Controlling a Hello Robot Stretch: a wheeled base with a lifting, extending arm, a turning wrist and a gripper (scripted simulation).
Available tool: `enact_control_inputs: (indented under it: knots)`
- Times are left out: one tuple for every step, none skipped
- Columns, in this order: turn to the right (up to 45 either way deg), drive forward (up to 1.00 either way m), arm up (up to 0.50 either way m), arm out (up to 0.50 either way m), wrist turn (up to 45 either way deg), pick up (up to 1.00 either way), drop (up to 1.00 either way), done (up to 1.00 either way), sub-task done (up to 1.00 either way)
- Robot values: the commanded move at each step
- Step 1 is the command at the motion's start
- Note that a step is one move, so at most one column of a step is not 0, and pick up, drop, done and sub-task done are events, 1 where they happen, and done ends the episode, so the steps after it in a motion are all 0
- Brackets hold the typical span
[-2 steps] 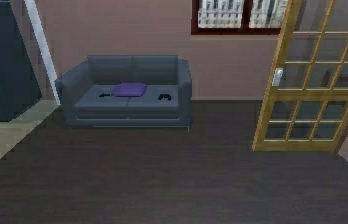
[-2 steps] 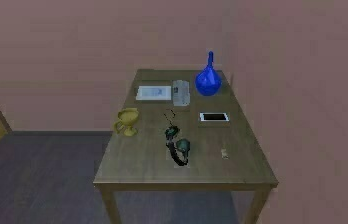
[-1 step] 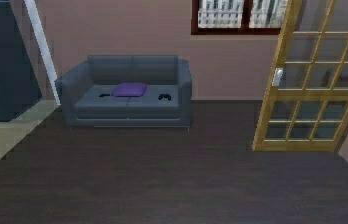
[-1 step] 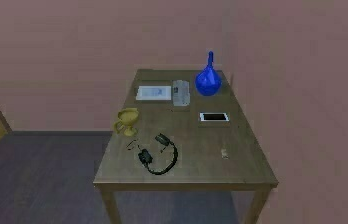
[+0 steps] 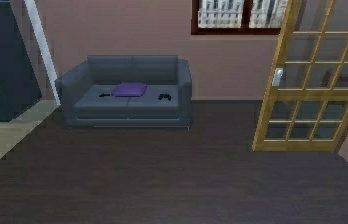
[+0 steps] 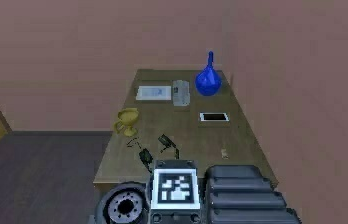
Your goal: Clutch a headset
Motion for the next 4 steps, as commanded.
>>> enact_control_inputs:
  knots:
    - [0.0,0.0,0.0,0.28,0.0,0.0,0.0,0.0,0.0]
    - [0.0,0.0,0.0,0.0,45.0,0.0,0.0,0.0,0.0]
    - [0.0,0.0,0.0,0.0,45.0,0.0,0.0,0.0,0.0]
    - [0.0,0.0,0.0,0.0,45.0,0.0,0.0,0.0,0.0]
